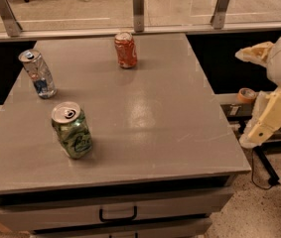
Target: Move green can near coke can
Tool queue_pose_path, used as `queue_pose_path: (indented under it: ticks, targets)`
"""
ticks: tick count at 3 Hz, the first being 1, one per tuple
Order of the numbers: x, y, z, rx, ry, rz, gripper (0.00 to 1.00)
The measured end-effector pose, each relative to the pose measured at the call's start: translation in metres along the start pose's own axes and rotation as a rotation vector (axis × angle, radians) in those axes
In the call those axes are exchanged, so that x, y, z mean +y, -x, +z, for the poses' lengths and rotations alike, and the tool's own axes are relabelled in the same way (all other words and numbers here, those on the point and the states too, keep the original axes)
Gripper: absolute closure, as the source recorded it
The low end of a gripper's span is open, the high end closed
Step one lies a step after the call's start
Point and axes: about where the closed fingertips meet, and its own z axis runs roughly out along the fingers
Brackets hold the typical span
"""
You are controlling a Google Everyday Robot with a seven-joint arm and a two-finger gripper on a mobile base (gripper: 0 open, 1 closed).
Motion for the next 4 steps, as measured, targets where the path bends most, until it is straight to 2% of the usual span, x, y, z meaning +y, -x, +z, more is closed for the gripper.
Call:
queue_pose_path:
  ticks: [1, 2, 3, 4]
  targets:
    - [0.014, 0.014, 0.031, -0.187, -0.007, -0.030, 0.00]
    - [0.024, 0.046, 0.059, -0.374, 0.023, 0.032, 0.00]
    - [0.030, 0.065, 0.074, -0.439, 0.046, 0.132, 0.00]
    - [0.031, 0.066, 0.075, -0.443, 0.047, 0.142, 0.00]
